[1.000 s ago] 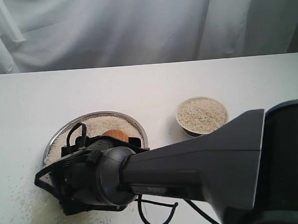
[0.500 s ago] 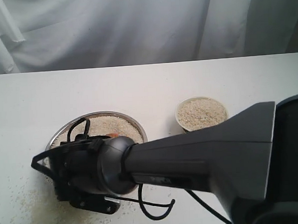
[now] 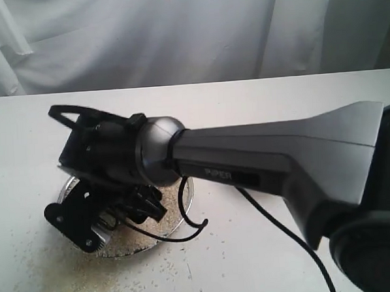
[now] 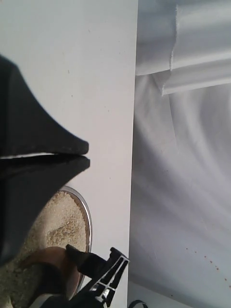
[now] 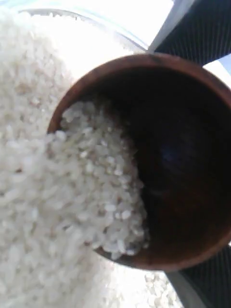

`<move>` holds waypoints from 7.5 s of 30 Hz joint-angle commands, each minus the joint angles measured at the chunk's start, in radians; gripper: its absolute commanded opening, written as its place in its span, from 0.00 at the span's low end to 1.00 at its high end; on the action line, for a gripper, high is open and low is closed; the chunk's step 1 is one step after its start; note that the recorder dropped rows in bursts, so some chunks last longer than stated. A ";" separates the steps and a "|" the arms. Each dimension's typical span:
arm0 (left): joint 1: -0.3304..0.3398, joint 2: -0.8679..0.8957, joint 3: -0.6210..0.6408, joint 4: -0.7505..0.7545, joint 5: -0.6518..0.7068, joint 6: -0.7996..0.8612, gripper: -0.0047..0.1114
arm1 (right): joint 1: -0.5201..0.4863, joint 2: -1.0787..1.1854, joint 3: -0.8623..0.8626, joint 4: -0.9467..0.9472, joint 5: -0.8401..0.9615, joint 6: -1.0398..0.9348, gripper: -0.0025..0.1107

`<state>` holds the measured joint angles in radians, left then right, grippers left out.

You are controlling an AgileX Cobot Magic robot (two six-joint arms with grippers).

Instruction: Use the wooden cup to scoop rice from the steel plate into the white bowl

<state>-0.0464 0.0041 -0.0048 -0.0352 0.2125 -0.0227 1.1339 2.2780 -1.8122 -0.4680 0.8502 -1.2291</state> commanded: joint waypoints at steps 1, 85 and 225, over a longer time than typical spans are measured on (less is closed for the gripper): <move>-0.004 -0.004 0.005 0.000 -0.006 0.001 0.04 | -0.051 -0.010 -0.066 0.130 0.081 0.002 0.02; -0.004 -0.004 0.005 0.000 -0.006 0.001 0.04 | -0.273 -0.063 0.249 -1.024 0.371 0.196 0.02; -0.004 -0.004 0.005 0.000 -0.006 0.001 0.04 | -0.674 -0.606 1.124 1.629 -0.388 -0.346 0.84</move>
<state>-0.0464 0.0041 -0.0048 -0.0352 0.2125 -0.0227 0.4589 1.6841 -0.6927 1.1528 0.4258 -1.5665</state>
